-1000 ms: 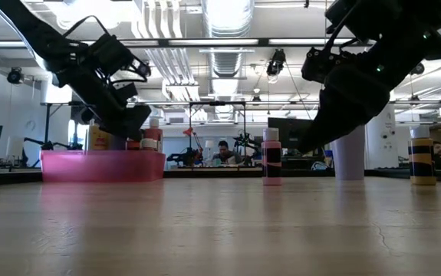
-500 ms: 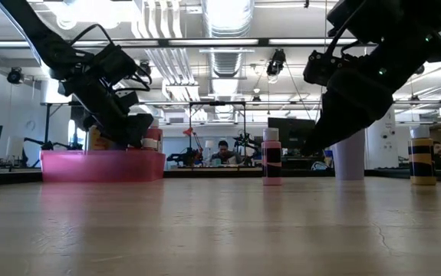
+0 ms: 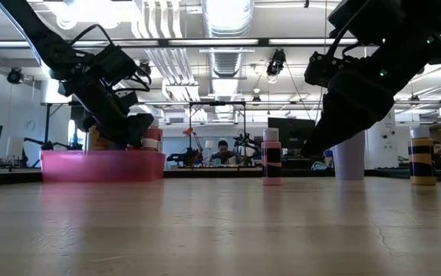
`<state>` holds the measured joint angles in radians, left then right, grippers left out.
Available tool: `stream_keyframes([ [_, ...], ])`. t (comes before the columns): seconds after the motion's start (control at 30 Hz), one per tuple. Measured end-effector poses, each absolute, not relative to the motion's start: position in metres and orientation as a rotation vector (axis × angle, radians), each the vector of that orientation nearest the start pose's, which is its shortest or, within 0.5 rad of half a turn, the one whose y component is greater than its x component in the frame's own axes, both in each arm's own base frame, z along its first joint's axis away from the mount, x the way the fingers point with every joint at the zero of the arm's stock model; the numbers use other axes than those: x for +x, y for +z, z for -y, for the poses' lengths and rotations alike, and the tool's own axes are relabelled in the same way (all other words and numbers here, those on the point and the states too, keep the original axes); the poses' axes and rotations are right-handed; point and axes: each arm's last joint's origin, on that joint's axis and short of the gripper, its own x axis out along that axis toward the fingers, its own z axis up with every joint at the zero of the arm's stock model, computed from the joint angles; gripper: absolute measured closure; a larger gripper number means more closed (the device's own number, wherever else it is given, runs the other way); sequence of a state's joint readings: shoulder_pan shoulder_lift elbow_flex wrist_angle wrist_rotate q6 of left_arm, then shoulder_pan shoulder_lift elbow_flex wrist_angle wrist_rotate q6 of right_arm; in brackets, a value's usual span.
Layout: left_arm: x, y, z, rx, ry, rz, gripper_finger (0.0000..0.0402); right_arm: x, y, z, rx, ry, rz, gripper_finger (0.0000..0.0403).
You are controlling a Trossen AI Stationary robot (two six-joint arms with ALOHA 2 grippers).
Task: Pick & Place Paint Supplies
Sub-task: Put the small orange paint bottle into the pink bin, then put the small pink paint bottle into the pink bin
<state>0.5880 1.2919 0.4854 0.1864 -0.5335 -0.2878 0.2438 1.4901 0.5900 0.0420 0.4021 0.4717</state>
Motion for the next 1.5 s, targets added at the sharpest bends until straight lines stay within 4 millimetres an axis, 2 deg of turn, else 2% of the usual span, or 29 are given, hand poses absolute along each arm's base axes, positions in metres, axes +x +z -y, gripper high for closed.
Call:
stream_keyframes([
  [0.2,0.19,0.171,-0.144,-0.266,1.143,-0.491,0.0232,0.255,0.141,-0.052,0.173,-0.333,-0.756,0.005],
  [0.63,0.199,0.191,-0.149,-0.24,1.114,-0.568,0.0227,0.254,0.14,-0.052,0.175,-0.326,-0.762,0.0084],
  [1.0,0.202,0.202,-0.151,-0.216,1.108,-0.545,0.0227,0.254,0.139,-0.052,0.186,-0.33,-0.762,0.0101],
  [1.33,0.195,0.233,-0.146,-0.211,1.102,-0.421,0.0227,0.254,0.139,-0.052,0.185,-0.33,-0.762,0.0078],
  [1.5,0.195,0.251,-0.14,-0.264,0.965,-0.336,0.0227,0.254,0.139,-0.052,0.183,-0.33,-0.763,0.0065],
])
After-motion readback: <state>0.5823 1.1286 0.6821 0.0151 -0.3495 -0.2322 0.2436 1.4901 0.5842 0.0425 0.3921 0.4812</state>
